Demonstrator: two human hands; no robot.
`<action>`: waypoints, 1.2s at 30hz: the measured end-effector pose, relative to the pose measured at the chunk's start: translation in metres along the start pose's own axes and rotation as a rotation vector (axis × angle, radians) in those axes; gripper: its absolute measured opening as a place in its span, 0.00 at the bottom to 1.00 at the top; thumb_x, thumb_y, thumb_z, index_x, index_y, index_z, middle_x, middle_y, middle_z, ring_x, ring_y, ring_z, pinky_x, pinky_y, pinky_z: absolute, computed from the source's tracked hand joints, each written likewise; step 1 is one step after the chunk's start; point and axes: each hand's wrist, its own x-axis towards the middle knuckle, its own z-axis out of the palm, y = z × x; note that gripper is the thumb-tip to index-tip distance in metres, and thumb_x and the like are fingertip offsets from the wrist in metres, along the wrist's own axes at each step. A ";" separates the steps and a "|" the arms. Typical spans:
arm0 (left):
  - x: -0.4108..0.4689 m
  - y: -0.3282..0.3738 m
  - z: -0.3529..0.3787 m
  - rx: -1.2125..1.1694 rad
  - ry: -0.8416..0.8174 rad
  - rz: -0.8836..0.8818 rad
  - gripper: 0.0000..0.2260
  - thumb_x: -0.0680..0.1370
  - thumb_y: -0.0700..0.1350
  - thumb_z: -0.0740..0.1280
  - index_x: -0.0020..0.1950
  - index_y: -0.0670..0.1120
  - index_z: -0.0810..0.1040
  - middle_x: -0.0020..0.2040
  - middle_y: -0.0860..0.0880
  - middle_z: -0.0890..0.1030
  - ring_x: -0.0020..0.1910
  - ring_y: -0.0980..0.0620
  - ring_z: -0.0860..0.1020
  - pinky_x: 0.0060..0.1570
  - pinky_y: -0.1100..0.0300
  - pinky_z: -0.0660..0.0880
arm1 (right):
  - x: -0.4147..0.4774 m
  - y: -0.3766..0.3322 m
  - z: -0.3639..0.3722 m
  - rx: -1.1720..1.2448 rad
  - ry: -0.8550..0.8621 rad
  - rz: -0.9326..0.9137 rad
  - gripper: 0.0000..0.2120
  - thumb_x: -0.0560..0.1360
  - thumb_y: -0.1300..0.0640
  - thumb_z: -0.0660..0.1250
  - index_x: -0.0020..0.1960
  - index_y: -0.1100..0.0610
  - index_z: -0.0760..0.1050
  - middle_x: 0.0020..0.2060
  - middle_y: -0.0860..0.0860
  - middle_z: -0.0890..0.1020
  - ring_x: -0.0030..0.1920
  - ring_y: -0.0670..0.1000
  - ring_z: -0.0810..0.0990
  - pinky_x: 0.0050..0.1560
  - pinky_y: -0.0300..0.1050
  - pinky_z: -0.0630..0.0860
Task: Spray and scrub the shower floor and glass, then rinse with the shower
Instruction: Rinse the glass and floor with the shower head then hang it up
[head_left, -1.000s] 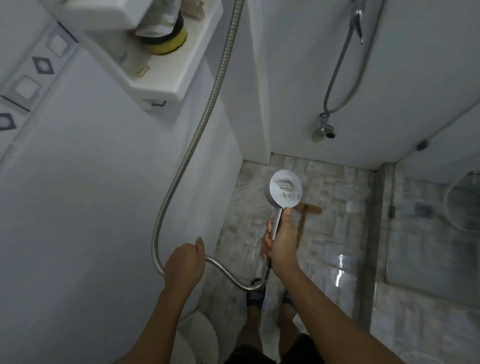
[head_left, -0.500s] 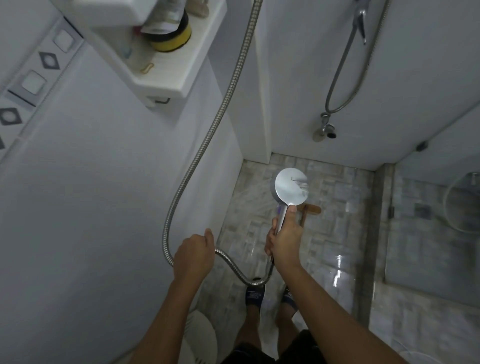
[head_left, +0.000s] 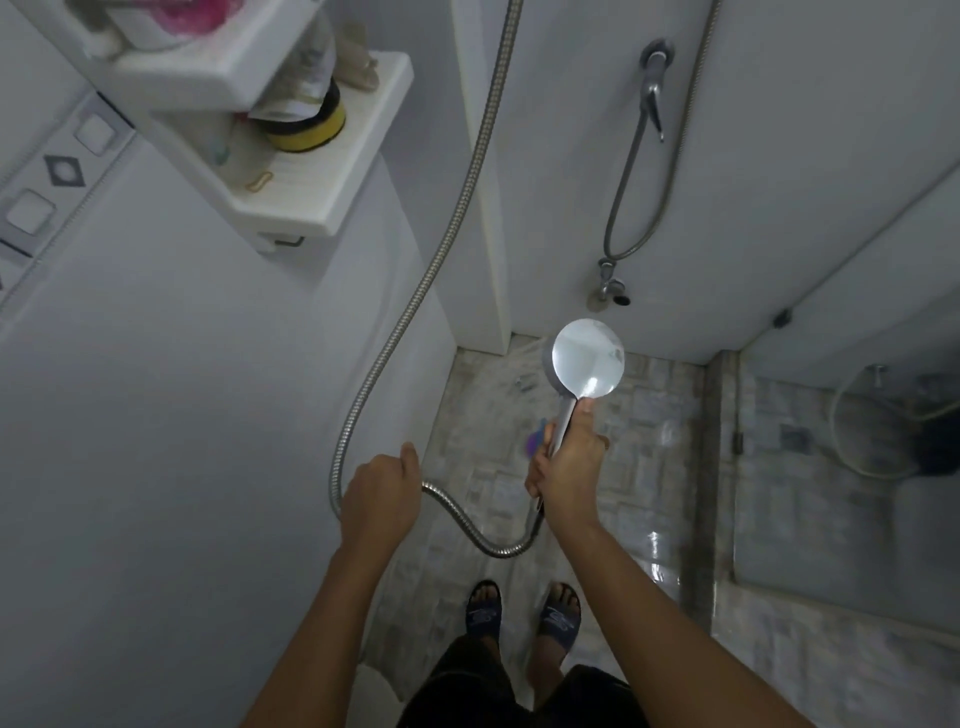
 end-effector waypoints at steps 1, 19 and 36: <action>0.003 0.003 0.002 -0.005 0.003 0.009 0.30 0.85 0.56 0.51 0.35 0.39 0.79 0.37 0.43 0.82 0.38 0.44 0.79 0.40 0.56 0.73 | 0.003 -0.002 -0.001 -0.027 0.005 -0.040 0.26 0.86 0.44 0.53 0.32 0.53 0.69 0.25 0.57 0.68 0.17 0.50 0.63 0.19 0.36 0.62; 0.104 0.029 0.006 0.004 -0.091 0.107 0.30 0.85 0.56 0.52 0.38 0.39 0.83 0.38 0.43 0.82 0.39 0.45 0.80 0.40 0.57 0.72 | 0.068 -0.046 0.031 0.159 0.201 -0.016 0.32 0.83 0.35 0.50 0.31 0.58 0.69 0.20 0.53 0.64 0.17 0.50 0.63 0.22 0.37 0.61; 0.169 0.029 0.000 0.133 -0.160 0.155 0.28 0.84 0.56 0.51 0.46 0.39 0.84 0.45 0.40 0.84 0.47 0.40 0.82 0.51 0.52 0.78 | 0.107 -0.043 0.074 0.173 0.145 0.143 0.34 0.76 0.26 0.53 0.29 0.54 0.69 0.21 0.53 0.64 0.18 0.51 0.61 0.23 0.38 0.60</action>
